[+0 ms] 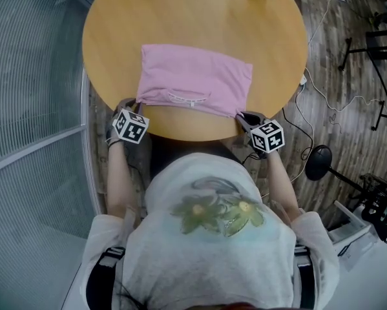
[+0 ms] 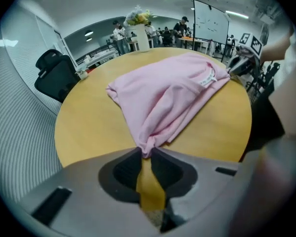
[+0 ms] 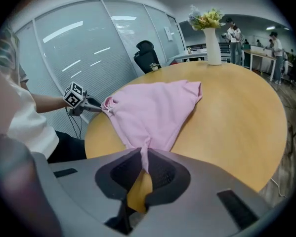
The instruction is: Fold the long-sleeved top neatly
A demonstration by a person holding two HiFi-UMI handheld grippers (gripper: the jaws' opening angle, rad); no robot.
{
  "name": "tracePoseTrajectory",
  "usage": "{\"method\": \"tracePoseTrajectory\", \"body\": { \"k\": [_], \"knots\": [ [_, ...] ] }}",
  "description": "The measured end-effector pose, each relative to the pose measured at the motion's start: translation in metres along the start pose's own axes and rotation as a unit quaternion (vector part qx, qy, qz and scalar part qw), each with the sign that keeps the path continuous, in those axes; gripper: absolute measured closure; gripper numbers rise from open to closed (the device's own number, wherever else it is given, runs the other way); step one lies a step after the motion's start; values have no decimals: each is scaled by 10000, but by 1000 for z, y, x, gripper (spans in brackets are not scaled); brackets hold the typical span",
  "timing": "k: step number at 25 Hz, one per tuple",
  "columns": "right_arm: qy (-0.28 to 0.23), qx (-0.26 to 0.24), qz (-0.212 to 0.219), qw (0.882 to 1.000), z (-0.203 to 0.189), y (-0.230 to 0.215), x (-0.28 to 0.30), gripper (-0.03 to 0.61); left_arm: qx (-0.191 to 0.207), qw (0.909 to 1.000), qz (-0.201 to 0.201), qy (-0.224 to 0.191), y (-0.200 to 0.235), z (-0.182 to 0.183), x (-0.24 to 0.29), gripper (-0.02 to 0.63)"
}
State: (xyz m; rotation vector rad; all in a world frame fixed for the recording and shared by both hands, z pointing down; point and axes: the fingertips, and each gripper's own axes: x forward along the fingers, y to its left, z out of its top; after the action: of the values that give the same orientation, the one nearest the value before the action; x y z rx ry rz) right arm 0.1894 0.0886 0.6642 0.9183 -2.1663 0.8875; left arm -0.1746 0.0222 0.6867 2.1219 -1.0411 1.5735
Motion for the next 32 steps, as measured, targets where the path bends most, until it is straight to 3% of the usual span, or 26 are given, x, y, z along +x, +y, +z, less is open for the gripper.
{"method": "tracePoseTrajectory", "body": {
  "k": [6, 9, 12, 16, 21, 24, 29, 32],
  "knots": [
    [354, -44, 112, 9993, -3, 7, 0, 523, -131, 9999, 20, 97, -4, -5, -2, 547],
    [482, 9, 403, 9980, 0, 18, -4, 414, -394, 9983, -405, 109, -13, -2, -9, 503],
    [491, -11, 569, 9972, 8, 18, -15, 385, -613, 9954, -731, -126, -13, 13, -24, 464],
    [217, 16, 470, 9987, 32, -2, -39, 383, -590, 9949, -676, -464, 0, 39, -51, 459],
    [-323, 71, -4, 9995, 72, -47, -56, 383, -179, 9933, -651, -934, -11, 94, -79, 459],
    [-593, 162, -139, 9980, 94, -67, -55, 383, 148, 9879, -900, -1257, -46, 131, -82, 459],
    [-556, 308, -158, 9978, 117, -90, -28, 383, 1114, 9652, -1445, -1874, -159, 194, -80, 459],
    [-373, 340, -68, 9987, 130, -101, -6, 379, 1722, 9472, -1930, -1893, -224, 208, -67, 459]
  ]
}}
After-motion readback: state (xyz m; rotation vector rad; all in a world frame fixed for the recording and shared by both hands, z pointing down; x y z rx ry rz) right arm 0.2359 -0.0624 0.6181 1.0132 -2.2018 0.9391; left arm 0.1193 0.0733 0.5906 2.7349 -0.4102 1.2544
